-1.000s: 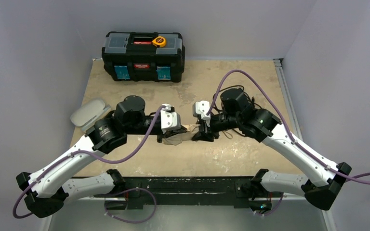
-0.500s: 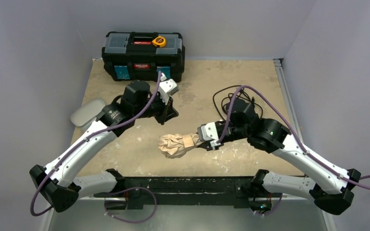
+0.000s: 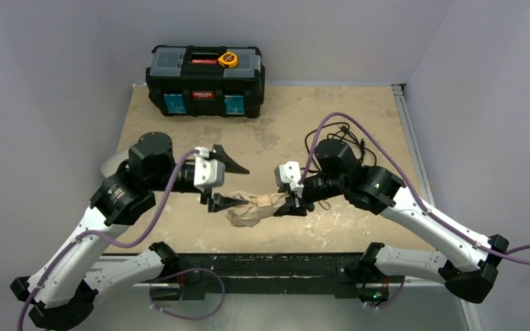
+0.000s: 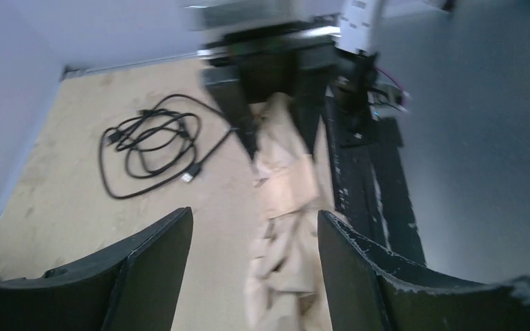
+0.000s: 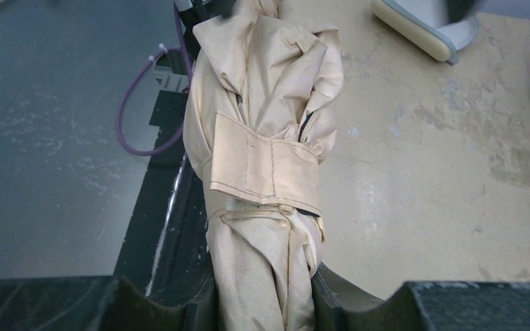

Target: Open the umbrella

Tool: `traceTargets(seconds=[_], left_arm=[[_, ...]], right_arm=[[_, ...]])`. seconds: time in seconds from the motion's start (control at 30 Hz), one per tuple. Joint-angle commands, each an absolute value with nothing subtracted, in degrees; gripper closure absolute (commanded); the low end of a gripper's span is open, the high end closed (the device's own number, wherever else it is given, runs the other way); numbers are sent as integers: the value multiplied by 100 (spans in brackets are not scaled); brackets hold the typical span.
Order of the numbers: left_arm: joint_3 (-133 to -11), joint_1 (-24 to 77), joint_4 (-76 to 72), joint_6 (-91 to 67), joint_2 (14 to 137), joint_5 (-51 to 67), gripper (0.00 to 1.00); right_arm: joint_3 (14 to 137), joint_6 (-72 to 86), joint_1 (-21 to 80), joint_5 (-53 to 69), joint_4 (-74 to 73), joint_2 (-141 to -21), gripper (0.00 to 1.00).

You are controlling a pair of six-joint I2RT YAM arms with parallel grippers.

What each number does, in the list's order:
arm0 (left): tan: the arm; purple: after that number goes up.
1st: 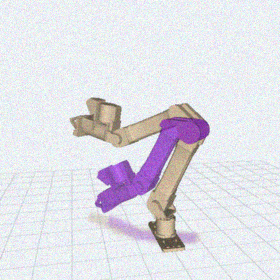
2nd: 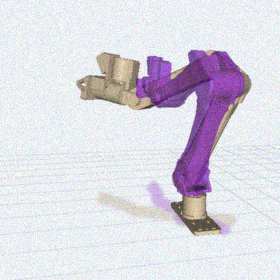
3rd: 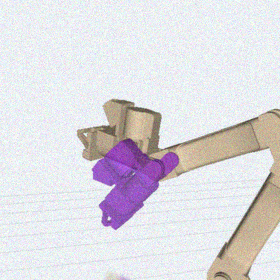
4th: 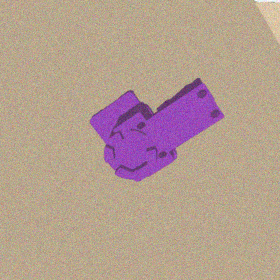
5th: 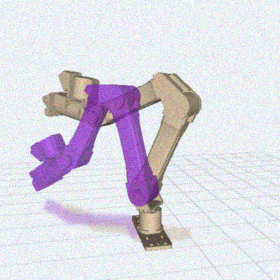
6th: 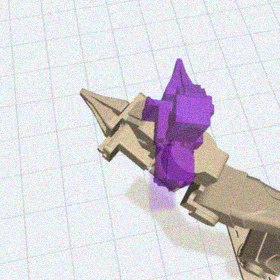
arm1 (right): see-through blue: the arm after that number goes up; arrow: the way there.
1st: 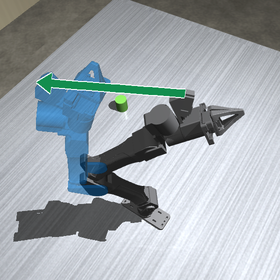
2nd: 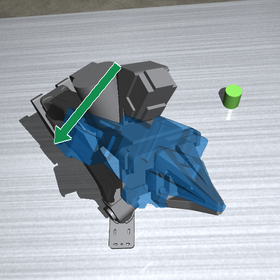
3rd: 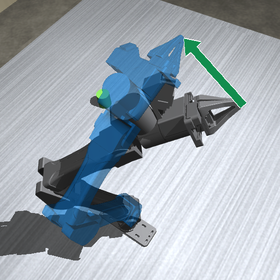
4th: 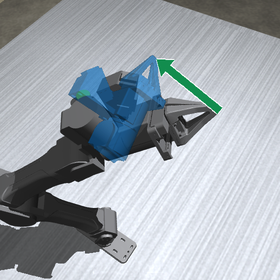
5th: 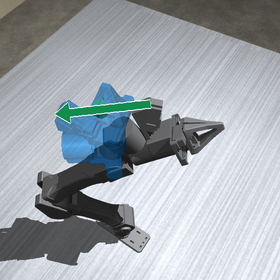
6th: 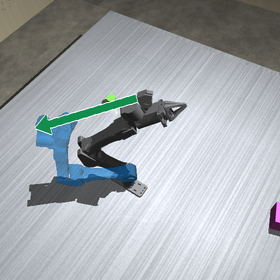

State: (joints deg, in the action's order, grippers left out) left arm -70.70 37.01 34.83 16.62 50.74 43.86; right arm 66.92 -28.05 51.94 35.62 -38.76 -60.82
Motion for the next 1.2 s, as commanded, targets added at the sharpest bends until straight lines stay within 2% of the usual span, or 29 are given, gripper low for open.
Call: traceTargets(seconds=[0.0,0.17,0.27,0.4,0.47,0.57,0.6,0.7,0.83,1.03,1.17], left_arm=[[-6967,4674,4255,2889,5134,4445,35],[-6925,4920,3428,2021,5438,3831,45],[-6992,4935,3177,1784,5590,3704,48],[-7049,5042,3164,1730,5749,3669,59],[-7013,5061,3185,1684,5774,3581,71],[-6947,5054,3297,1689,5770,3556,97],[-6925,5054,3327,1657,5762,3561,100],[-6855,4960,3242,1249,5738,3457,100],[-6817,4354,3107,406,5976,3311,100],[-6868,3461,3212,-515,6513,1885,100],[-6897,3384,3579,-597,6797,2247,100]], right_arm=[[6806,-2223,5099,4032,-3246,-6116,100],[6873,-2331,5097,4052,-3338,-6104,100],[6852,-2425,5098,4040,-3370,-6078,100],[6864,-2455,5096,4036,-3332,-6073,100],[6852,-2497,5095,4042,-3310,-6046,100],[6821,-2538,5098,3981,-3300,-5985,100],[6806,-2555,5098,3981,-3292,-5966,100],[6765,-2798,5100,3883,-3353,-5884,100],[6646,-3223,5098,3697,-3270,-5707,100],[6696,-4046,5116,3879,-3403,-5620,100],[6572,-3587,5106,3715,-2744,-5530,100]])
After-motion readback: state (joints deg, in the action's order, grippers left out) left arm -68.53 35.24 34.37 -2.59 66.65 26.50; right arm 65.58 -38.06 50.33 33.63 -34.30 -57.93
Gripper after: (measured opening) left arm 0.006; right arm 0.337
